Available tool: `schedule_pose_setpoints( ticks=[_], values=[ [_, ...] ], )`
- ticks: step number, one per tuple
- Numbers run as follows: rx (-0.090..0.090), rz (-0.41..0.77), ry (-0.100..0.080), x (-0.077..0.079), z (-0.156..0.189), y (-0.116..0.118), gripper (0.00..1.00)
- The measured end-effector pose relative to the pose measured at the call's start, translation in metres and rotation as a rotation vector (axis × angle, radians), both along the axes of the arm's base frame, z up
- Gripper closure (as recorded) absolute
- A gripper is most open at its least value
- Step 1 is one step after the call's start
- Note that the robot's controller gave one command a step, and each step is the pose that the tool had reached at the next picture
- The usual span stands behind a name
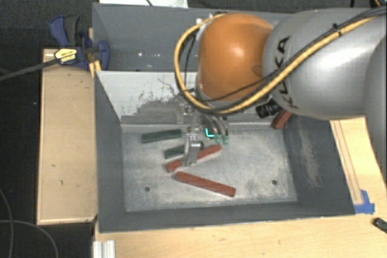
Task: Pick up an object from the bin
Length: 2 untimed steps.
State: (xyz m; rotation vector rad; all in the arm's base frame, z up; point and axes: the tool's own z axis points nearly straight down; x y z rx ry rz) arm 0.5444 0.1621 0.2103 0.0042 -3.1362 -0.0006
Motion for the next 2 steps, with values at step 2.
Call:
schedule_pose_setpoints(
  ticks=[2],
  values=[
    [0.001, -0.265, -0.005, -0.006, -0.139, -0.042, 0.0]
  ],
)
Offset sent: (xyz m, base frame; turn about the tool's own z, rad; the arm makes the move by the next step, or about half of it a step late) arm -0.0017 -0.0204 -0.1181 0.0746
